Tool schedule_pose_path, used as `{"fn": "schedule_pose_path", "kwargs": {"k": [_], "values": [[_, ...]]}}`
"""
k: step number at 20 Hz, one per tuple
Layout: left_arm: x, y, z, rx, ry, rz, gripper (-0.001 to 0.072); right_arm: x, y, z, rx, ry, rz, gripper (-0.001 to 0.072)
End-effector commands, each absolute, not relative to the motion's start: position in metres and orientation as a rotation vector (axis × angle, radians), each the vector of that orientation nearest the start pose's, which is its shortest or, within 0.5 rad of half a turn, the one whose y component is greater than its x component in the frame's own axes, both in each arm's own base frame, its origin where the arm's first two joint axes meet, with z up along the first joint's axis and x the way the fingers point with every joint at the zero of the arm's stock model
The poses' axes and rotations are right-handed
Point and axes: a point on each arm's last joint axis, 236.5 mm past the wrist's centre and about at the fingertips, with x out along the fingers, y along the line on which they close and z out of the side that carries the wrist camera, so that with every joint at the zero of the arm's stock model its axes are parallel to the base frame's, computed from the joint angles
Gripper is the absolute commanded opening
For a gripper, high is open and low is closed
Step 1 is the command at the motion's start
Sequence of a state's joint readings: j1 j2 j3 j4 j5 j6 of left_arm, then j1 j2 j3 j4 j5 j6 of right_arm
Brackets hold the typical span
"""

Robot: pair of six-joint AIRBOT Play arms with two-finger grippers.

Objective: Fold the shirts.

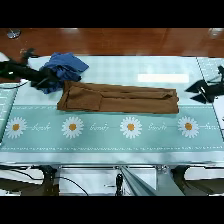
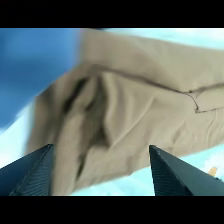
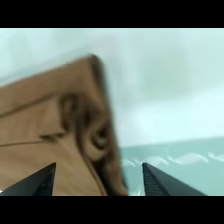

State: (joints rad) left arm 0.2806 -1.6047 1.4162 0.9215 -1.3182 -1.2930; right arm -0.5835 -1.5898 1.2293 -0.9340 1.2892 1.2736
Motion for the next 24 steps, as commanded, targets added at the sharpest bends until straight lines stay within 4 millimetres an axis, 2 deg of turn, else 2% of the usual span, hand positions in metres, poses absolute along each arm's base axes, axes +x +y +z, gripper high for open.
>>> {"fn": "schedule_pose_path", "kwargs": {"k": [1, 3, 6, 9, 10, 11, 12, 13, 14, 15, 16, 18, 19, 21, 24], "values": [[0.437, -0.002, 0.030, -0.614, 1.048, -0.276, 0.0705, 0.368, -0.089, -0.075, 0.893, 1.287, 0.091, 0.0628], [0.411, -0.034, 0.026, -0.582, 0.995, -0.305, 0.0704, 0.377, -0.076, -0.086, 0.885, 1.266, 0.098, 0.0628], [0.374, -0.080, 0.019, -0.517, 1.021, -0.387, 0.0705, 0.398, -0.061, -0.091, 0.886, 1.249, 0.123, 0.0628], [0.367, -0.116, 0.022, -0.475, 1.026, -0.464, 0.0704, 0.404, -0.035, -0.101, 0.867, 1.294, 0.168, 0.0628], [0.367, -0.124, 0.023, -0.484, 1.030, -0.465, 0.0705, 0.404, -0.020, -0.103, 0.871, 1.319, 0.199, 0.0627], [0.368, -0.130, 0.025, -0.501, 1.030, -0.460, 0.0704, 0.402, -0.003, -0.102, 0.863, 1.342, 0.241, 0.0593], [0.368, -0.136, 0.027, -0.498, 1.032, -0.471, 0.0703, 0.400, 0.012, -0.101, 0.840, 1.365, 0.278, 0.0428], [0.368, -0.140, 0.030, -0.490, 1.028, -0.484, 0.0694, 0.398, 0.023, -0.096, 0.820, 1.376, 0.310, 0.0160], [0.370, -0.143, 0.033, -0.482, 1.022, -0.493, 0.0482, 0.399, 0.027, -0.090, 0.798, 1.369, 0.326, 0.0027], [0.372, -0.145, 0.037, -0.481, 1.012, -0.499, 0.0080, 0.400, 0.027, -0.080, 0.784, 1.351, 0.330, 0.0026], [0.374, -0.149, 0.043, -0.473, 0.996, -0.517, 0.0042, 0.398, 0.021, -0.068, 0.760, 1.332, 0.330, 0.0026], [0.377, -0.159, 0.050, -0.472, 0.985, -0.539, 0.0042, 0.386, 0.008, -0.040, 0.693, 1.316, 0.328, 0.0026], [0.378, -0.172, 0.049, -0.471, 0.995, -0.556, 0.0042, 0.376, 0.002, -0.026, 0.649, 1.319, 0.318, 0.0026], [0.381, -0.213, 0.042, -0.426, 1.006, -0.621, 0.0041, 0.352, -0.005, 0.003, 0.547, 1.310, 0.297, 0.0026], [0.383, -0.293, 0.034, -0.335, 1.022, -0.757, 0.0040, 0.323, -0.001, 0.051, 0.461, 1.207, 0.251, 0.0026]]}}
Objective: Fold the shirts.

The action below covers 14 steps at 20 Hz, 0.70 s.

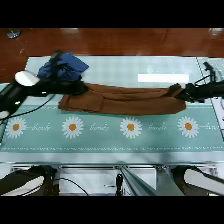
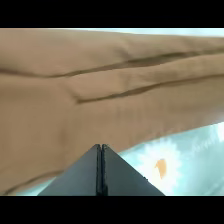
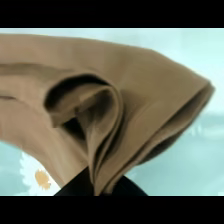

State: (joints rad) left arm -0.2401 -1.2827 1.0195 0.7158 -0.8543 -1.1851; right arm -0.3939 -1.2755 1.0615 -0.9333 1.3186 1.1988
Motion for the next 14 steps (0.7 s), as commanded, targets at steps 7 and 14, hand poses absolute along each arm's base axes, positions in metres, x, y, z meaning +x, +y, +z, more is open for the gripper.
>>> {"fn": "schedule_pose_path", "kwargs": {"k": [7, 14], "values": [[0.355, -0.455, -0.018, -0.243, 1.255, -1.028, 0.0040, 0.270, 0.030, 0.144, 0.430, 0.971, 0.228, 0.0026], [0.254, -0.544, -0.062, -0.233, 1.452, -1.162, 0.0040, 0.267, 0.046, 0.166, 0.444, 0.893, 0.283, 0.0026]]}}
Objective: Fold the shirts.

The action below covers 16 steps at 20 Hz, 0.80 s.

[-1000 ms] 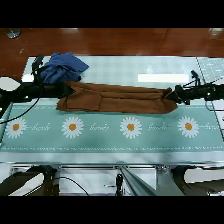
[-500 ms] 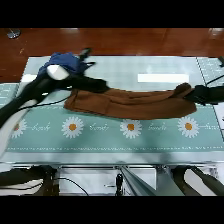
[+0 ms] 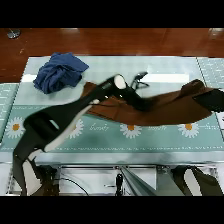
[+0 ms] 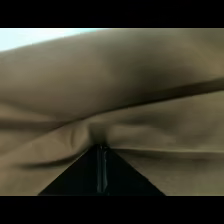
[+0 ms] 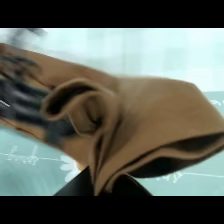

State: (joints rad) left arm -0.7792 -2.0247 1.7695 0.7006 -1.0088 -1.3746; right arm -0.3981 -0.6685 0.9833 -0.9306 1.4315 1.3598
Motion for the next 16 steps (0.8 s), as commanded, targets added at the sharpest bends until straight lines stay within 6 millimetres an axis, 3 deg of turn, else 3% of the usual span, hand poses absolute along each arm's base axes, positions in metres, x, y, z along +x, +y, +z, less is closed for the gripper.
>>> {"fn": "schedule_pose_path", "kwargs": {"k": [1, 3, 4, 5, 7, 9, 11, 14, 16], "values": [[0.244, -0.552, -0.061, -0.228, 1.454, -1.184, 0.0041, 0.267, 0.045, 0.166, 0.440, 0.892, 0.283, 0.0027], [0.241, -0.558, -0.049, -0.218, 1.439, -1.217, 0.0041, 0.268, 0.045, 0.166, 0.439, 0.889, 0.281, 0.0027], [0.250, -0.554, -0.037, -0.221, 1.427, -1.232, 0.0041, 0.268, 0.045, 0.166, 0.439, 0.889, 0.281, 0.0027], [0.264, -0.546, -0.024, -0.227, 1.415, -1.238, 0.0041, 0.267, 0.046, 0.166, 0.440, 0.890, 0.284, 0.0027], [0.316, -0.508, 0.004, -0.269, 1.374, -1.198, 0.0041, 0.266, 0.055, 0.166, 0.430, 0.900, 0.315, 0.0027], [0.377, -0.444, 0.034, -0.328, 1.330, -1.106, 0.0041, 0.270, 0.071, 0.167, 0.427, 0.901, 0.358, 0.0027], [0.423, -0.361, 0.070, -0.367, 1.289, -1.005, 0.0040, 0.284, 0.094, 0.166, 0.436, 0.901, 0.410, 0.0026], [0.456, -0.239, 0.140, -0.337, 1.129, -0.832, 0.0041, 0.312, 0.149, 0.167, 0.422, 0.908, 0.531, 0.0026], [0.461, -0.169, 0.197, -0.341, 0.953, -0.705, 0.0041, 0.334, 0.201, 0.166, 0.384, 0.921, 0.633, 0.0027]]}}
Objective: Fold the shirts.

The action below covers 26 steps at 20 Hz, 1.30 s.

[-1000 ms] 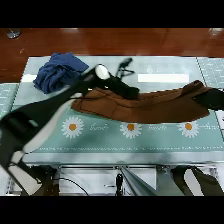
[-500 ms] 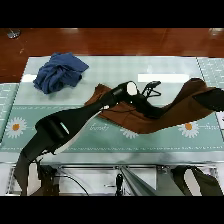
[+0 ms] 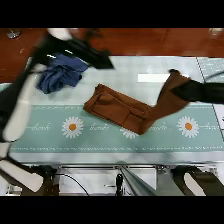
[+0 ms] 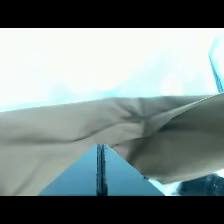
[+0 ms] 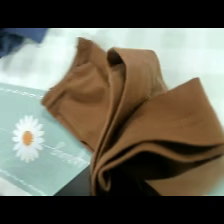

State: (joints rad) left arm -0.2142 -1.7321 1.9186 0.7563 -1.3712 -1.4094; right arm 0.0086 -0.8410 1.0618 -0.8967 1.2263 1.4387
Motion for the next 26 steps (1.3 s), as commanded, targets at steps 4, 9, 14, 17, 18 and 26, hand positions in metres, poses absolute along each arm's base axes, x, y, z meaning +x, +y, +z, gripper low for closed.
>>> {"fn": "schedule_pose_path", "kwargs": {"k": [4, 9, 14, 17, 18, 26], "values": [[0.388, -0.116, 0.261, -0.269, 0.756, -0.618, 0.0042, 0.376, 0.301, 0.128, 0.328, 1.007, 0.763, 0.0027], [0.316, -0.108, 0.223, -0.279, 0.694, -0.516, 0.0042, 0.410, 0.374, 0.036, 0.313, 1.159, 0.778, 0.0027], [0.297, -0.106, 0.156, -0.348, 0.771, -0.467, 0.0042, 0.402, 0.393, -0.016, 0.316, 1.292, 0.770, 0.0028], [0.303, -0.103, 0.142, -0.369, 0.791, -0.448, 0.0042, 0.386, 0.400, -0.016, 0.322, 1.338, 0.806, 0.0101], [0.307, -0.102, 0.141, -0.373, 0.787, -0.440, 0.0042, 0.381, 0.402, -0.016, 0.319, 1.350, 0.819, 0.0101], [0.321, -0.097, 0.132, -0.393, 0.791, -0.414, 0.0042, 0.409, 0.325, 0.058, 0.267, 1.300, 0.859, 0.0633]]}}
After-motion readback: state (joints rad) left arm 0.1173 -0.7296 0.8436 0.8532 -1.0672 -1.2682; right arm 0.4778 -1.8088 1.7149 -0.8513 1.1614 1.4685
